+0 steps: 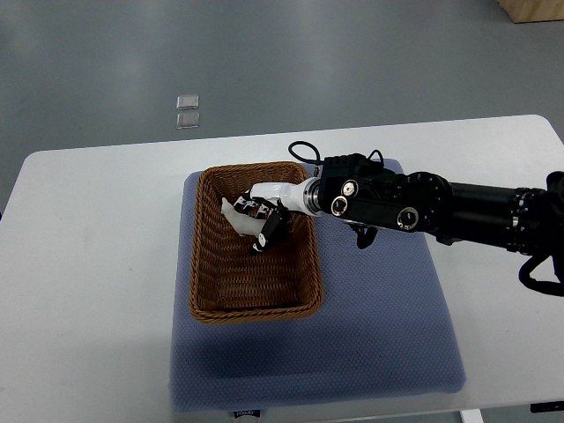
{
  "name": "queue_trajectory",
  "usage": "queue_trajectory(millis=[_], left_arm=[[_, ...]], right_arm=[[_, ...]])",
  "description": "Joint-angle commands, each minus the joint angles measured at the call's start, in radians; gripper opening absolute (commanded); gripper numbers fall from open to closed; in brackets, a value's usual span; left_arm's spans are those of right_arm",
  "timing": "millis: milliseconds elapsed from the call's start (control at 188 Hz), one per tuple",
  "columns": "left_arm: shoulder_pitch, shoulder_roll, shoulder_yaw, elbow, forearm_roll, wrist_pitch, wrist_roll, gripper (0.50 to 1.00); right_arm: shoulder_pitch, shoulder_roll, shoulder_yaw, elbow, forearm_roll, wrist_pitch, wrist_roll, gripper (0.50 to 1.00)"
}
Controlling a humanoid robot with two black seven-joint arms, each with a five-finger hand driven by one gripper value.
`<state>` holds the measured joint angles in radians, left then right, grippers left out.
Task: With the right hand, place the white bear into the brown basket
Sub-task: 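Open the right hand to release the bear into the basket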
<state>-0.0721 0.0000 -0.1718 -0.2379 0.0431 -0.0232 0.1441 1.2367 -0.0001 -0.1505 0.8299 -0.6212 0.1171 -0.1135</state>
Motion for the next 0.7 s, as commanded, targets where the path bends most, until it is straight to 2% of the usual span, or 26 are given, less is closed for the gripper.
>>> queue_trajectory(millis=[0,32,521,697], left_arm=[[0.0,0.0,0.0,0.0,0.0,0.0,0.0,1.0],[0.0,0.0,0.0,-0.001,0.0,0.0,0.0,1.0],[0.0,0.0,0.0,-0.001,0.0,0.0,-0.001,1.0],[0.0,0.0,0.0,-0.001,0.0,0.0,-0.001,1.0]], right_arm=[[0.007,0.0,0.005,0.0,0.0,0.001,0.0,0.897],[0.007,0.0,0.006,0.0,0.0,0.001,0.0,0.909],[0.013,0.0,0.029,-0.008,-0.002,-0.004,0.0,0.909],[0.066,0.0,0.046,-0.006,0.0,0.003,0.0,0.909]])
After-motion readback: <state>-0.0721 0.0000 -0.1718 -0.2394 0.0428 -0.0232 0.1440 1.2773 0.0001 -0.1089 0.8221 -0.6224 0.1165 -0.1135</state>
